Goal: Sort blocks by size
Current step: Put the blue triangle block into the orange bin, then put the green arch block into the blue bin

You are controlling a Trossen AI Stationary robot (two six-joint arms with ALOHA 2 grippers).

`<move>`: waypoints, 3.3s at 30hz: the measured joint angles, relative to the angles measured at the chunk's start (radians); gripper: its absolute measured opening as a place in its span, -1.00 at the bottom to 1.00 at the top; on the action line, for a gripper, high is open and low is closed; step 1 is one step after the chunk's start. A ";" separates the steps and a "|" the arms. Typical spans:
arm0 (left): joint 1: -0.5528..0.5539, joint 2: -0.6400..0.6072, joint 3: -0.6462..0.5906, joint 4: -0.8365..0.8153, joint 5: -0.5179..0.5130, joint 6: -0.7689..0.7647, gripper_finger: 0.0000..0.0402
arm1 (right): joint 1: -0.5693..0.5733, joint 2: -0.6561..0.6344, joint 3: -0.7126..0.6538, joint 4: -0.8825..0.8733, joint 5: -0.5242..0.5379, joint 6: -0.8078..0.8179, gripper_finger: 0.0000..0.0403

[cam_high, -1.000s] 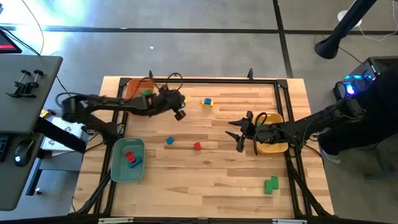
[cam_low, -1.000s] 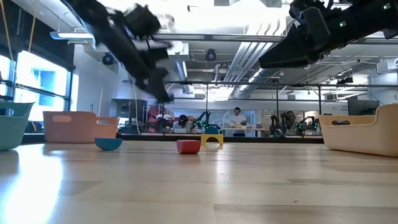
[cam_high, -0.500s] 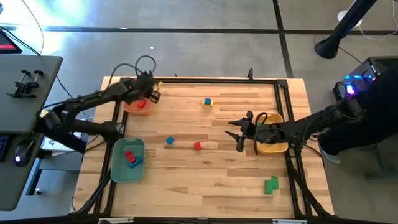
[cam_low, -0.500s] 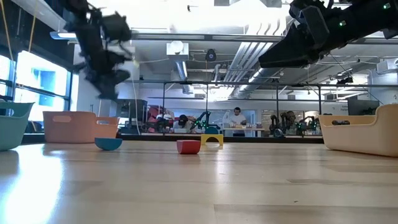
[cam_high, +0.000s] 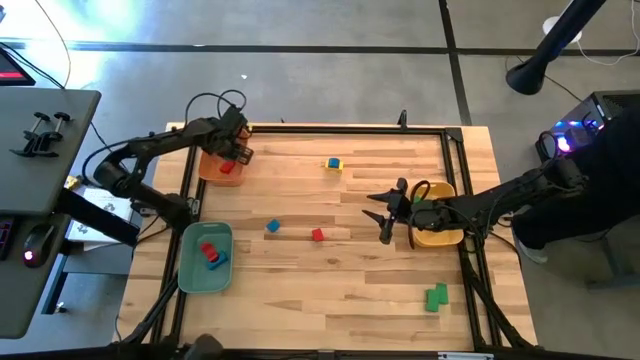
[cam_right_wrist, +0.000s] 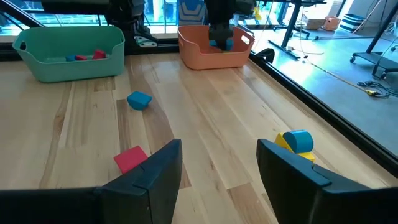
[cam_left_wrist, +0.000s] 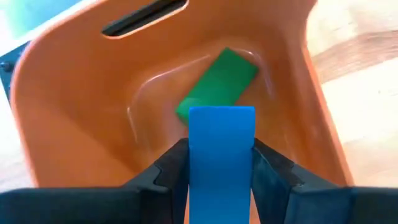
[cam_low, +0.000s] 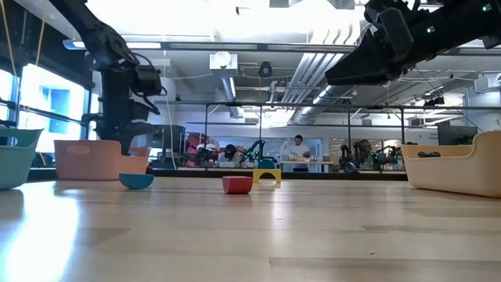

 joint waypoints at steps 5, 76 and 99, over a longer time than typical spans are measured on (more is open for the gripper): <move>0.000 0.019 0.000 0.012 0.019 0.031 -0.38 | 0.000 0.000 0.000 0.001 0.001 0.000 0.01; -0.832 -0.190 -0.208 1.004 0.185 0.529 0.25 | 0.597 0.419 0.591 -1.222 -0.701 1.958 0.16; -0.831 -0.190 -0.207 1.002 0.190 0.528 0.25 | 0.574 0.417 0.363 -1.000 -0.814 2.042 0.37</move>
